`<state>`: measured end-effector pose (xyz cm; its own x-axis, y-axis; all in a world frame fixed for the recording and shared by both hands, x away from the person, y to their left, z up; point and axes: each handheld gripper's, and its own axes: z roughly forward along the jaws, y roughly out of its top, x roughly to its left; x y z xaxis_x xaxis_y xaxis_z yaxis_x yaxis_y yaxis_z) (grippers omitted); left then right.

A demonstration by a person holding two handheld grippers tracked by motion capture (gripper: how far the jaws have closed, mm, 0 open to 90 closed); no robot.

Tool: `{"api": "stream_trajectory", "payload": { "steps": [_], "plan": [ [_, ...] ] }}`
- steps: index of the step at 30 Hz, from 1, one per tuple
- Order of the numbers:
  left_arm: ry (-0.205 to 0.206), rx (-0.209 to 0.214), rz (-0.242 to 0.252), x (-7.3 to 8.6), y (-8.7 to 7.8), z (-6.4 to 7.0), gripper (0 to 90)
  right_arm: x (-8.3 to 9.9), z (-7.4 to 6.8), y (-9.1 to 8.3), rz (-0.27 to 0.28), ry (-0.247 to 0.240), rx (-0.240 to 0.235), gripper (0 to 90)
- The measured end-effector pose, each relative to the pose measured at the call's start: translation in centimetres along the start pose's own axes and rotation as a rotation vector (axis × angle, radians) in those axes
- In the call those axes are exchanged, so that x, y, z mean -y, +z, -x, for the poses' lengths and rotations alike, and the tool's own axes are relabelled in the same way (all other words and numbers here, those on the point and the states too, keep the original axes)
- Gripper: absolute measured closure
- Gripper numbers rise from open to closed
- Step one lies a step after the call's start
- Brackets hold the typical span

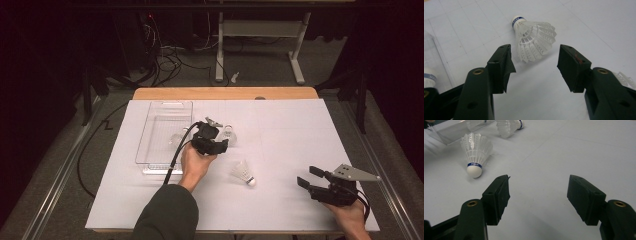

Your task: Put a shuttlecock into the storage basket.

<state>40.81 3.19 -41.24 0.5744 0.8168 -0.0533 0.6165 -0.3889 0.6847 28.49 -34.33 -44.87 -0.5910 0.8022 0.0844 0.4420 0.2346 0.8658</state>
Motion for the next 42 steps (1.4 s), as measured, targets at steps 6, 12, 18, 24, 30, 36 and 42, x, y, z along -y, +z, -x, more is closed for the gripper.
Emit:
{"api": "stream_trajectory", "payload": {
  "steps": [6, 12, 18, 24, 30, 36, 42],
  "plan": [
    [0.0, -0.016, -0.013, -0.4, 0.7, 0.2, 46.4, 0.0, 0.0, 0.0, 0.001, 0.0, -0.001, 34.6],
    [-0.005, -0.034, -0.022, -0.9, 1.3, 0.1, 47.2, 0.0, 0.0, 0.0, 0.0, 0.0, -0.003, 34.6],
    [-0.027, -0.053, -0.042, -1.4, 2.3, 0.0, 49.3, 0.0, -0.1, 0.1, 0.0, 0.0, -0.006, 34.5],
    [-0.05, -0.064, -0.058, -1.6, 3.3, -0.1, 50.8, 0.0, -0.1, 0.1, 0.0, 0.0, -0.008, 34.5],
    [-0.069, -0.076, -0.078, -1.5, 4.1, -0.6, 51.0, 0.0, -0.1, 0.1, -0.001, -0.001, -0.011, 34.5],
    [-0.085, -0.085, -0.08, -1.4, 4.5, -1.0, 57.2, 0.0, -0.1, 0.1, -0.001, -0.001, -0.012, 34.5],
    [-0.082, -0.075, -0.084, -1.4, 4.7, -0.9, 70.0, 0.0, -0.1, 0.1, -0.001, 0.0, -0.014, 34.5]
  ]
}}
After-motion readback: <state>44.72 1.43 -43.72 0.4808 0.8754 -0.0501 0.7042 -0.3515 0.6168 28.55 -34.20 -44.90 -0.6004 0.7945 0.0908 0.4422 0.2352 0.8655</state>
